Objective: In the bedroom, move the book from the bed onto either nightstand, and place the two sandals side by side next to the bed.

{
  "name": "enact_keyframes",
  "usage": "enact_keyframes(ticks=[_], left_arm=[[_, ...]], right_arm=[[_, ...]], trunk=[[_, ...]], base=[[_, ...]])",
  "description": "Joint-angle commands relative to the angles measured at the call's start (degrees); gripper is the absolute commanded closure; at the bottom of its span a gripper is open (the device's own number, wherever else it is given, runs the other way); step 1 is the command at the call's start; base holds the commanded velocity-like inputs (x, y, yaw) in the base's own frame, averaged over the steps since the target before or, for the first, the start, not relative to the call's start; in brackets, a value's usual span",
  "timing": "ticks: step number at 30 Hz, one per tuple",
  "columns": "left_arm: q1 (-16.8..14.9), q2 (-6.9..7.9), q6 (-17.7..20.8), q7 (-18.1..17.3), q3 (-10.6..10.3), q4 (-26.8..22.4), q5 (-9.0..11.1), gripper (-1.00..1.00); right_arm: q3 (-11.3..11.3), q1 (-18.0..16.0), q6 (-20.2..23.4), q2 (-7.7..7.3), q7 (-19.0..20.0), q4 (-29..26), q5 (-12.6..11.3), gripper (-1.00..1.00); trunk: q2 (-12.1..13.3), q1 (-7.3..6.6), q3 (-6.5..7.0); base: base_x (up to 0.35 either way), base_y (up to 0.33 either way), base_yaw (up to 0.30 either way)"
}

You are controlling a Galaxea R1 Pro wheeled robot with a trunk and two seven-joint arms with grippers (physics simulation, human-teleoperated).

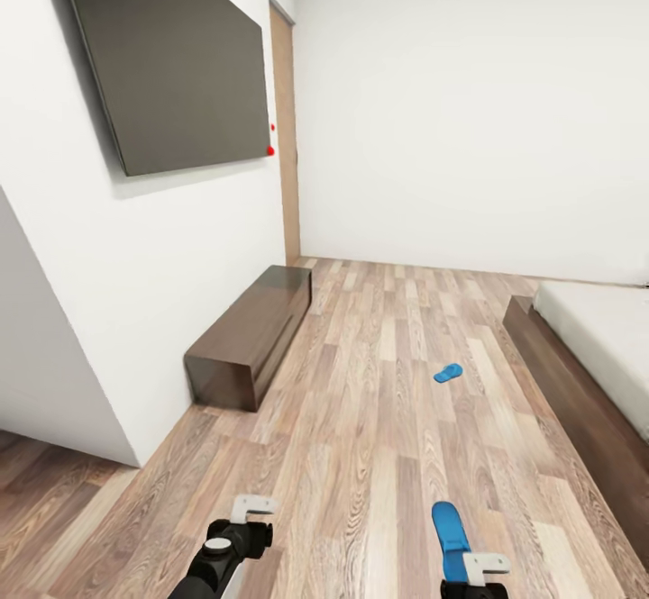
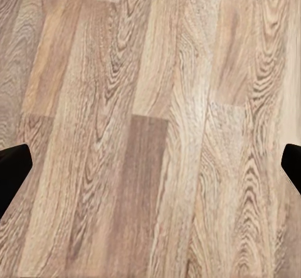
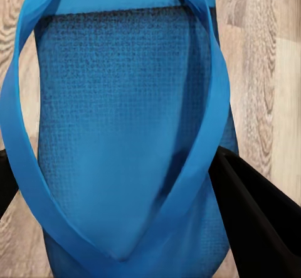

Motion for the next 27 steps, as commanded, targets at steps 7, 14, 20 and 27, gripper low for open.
enact_keyframes(ticks=[7,14,20,27], left_arm=[[0.0,0.05,0.0,0.4,-0.2,0.0,0.1,-1.0],[0.0,0.05,-0.1,0.4,-0.3,0.0,0.0,-1.0],[0.0,0.05,-0.1,0.4,-0.3,0.1,0.0,-1.0],[0.0,0.05,-0.2,0.4,-0.3,0.1,0.0,-1.0]], right_arm=[[0.2,0.0,-0.9,0.24,-0.2,0.3,-0.1,1.0],[0.2,0.0,-1.0,0.3,-0.2,0.3,-0.1,1.0],[0.3,0.0,-1.0,0.33,-0.2,0.3,0.1,1.0],[0.3,0.0,-1.0,0.45,-0.2,0.4,0.1,1.0]], trunk=[[0.0,0.02,-0.2],[0.0,0.02,-0.22],[0.0,0.02,-0.22],[0.0,0.02,-0.22]], base=[[0.283,0.0,-0.061],[0.324,-0.045,-0.022],[0.331,-0.019,-0.132],[0.334,-0.004,-0.246]])
